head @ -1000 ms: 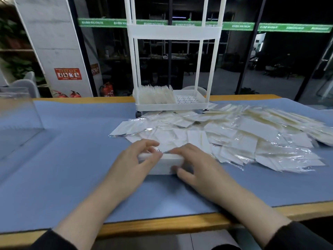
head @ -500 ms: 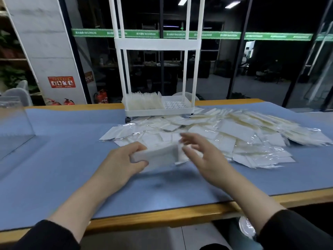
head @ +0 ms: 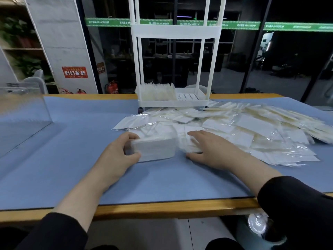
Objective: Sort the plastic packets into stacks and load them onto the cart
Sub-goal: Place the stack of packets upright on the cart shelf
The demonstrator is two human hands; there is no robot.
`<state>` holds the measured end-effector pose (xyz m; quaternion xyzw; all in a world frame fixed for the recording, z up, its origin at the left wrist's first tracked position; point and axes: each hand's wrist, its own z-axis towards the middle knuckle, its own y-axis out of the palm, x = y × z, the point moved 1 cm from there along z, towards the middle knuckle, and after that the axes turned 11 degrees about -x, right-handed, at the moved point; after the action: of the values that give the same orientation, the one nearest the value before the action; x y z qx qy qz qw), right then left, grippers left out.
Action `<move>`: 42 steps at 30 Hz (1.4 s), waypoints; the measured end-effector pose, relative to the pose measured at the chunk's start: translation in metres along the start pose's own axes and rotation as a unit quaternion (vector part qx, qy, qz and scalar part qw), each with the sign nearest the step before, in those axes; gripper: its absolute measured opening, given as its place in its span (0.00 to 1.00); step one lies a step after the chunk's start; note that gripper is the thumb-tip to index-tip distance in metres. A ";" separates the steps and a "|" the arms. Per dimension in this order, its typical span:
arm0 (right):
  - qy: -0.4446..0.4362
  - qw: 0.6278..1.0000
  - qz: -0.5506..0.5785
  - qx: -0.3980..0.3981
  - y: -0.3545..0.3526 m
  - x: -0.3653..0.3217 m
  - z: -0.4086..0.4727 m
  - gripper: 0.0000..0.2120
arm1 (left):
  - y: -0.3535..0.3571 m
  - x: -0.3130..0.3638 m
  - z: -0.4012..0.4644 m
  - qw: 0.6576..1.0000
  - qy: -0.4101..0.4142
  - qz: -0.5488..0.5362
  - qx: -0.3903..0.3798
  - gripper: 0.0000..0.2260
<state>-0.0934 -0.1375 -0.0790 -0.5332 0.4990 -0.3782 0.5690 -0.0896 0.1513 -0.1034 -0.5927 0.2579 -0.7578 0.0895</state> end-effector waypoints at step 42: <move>-0.060 0.861 0.480 0.159 -0.016 -0.030 0.016 0.05 | -0.007 0.003 -0.004 0.983 0.020 -0.184 -0.020 0.22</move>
<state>-0.0830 -0.1078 -0.0593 -0.1516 0.5913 -0.1000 0.7857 -0.0927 0.1569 -0.0984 -0.6161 0.1614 -0.7679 -0.0684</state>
